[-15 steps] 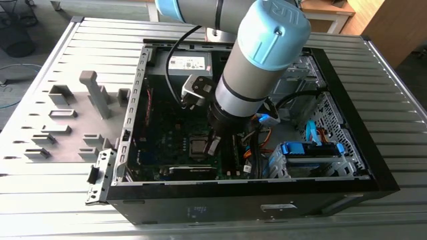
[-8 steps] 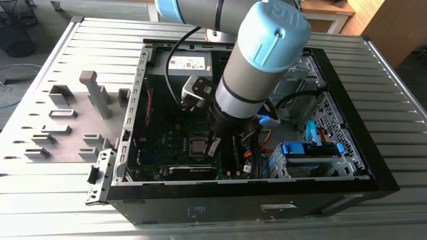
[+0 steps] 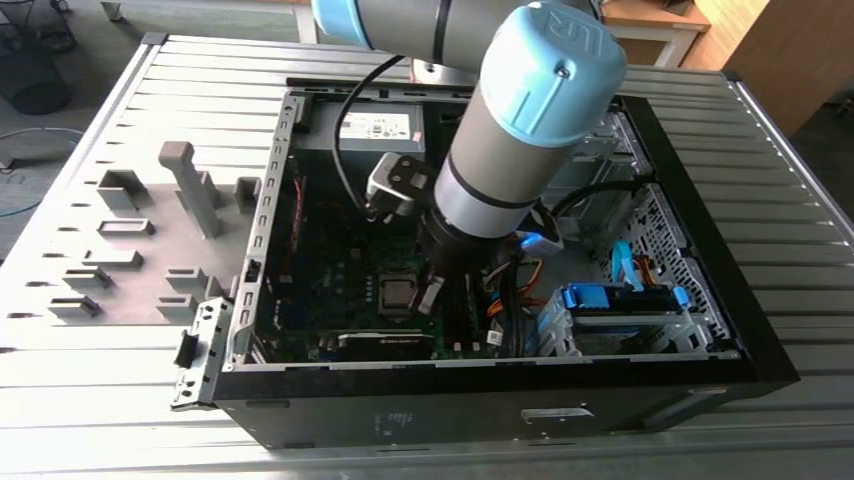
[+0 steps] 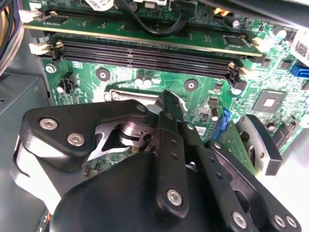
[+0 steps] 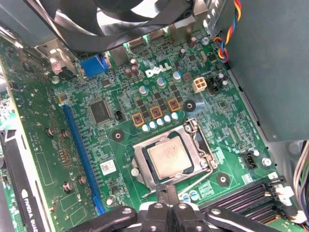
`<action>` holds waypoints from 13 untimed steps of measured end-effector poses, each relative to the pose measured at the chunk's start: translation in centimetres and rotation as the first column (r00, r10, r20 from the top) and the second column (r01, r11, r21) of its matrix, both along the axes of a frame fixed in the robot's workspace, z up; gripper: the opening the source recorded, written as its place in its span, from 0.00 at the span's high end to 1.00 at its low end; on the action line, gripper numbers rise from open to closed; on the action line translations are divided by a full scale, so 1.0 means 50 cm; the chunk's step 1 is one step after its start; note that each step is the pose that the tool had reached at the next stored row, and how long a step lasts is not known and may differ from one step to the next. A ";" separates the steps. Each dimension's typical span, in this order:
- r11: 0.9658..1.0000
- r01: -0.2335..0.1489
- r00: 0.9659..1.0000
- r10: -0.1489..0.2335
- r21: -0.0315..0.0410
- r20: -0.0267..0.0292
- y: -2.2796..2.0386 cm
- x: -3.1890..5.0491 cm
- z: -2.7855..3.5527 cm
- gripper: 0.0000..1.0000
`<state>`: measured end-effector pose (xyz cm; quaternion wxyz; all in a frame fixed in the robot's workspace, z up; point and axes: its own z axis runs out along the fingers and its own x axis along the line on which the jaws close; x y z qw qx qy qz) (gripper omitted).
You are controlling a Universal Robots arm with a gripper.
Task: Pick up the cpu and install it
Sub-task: 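Install the first cpu locking lever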
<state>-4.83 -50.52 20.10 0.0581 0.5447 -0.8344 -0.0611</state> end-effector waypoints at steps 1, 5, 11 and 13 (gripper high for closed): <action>1.000 0.004 1.000 -0.004 0.000 0.000 0.0001 0.000 0.000 0.89; 1.000 0.006 1.000 -0.006 0.000 0.000 -0.0002 0.001 0.000 0.89; 1.000 0.008 1.000 -0.008 0.000 0.000 -0.0066 0.001 -0.003 0.89; 1.000 0.009 1.000 -0.009 0.000 0.000 -0.0080 0.001 -0.005 0.89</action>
